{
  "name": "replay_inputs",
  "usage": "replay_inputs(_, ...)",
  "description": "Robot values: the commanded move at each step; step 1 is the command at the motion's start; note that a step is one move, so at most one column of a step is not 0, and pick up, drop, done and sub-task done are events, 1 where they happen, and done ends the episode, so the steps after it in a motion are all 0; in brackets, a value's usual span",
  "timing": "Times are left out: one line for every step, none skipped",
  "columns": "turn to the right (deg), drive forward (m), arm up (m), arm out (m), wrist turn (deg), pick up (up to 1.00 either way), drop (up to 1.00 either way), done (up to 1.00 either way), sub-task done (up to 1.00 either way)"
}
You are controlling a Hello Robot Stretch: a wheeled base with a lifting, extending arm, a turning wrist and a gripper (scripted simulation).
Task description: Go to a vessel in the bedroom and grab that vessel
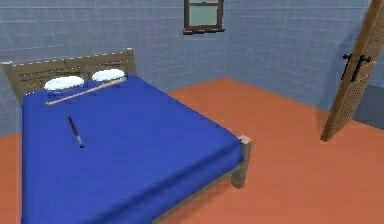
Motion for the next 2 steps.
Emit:
replay_inputs(30.0,0.00,0.00,0.00,0.0,0.00,0.00,0.00,0.00)
replay_inputs(45.0,0.00,0.00,0.00,0.0,0.00,0.00,0.00,0.00)
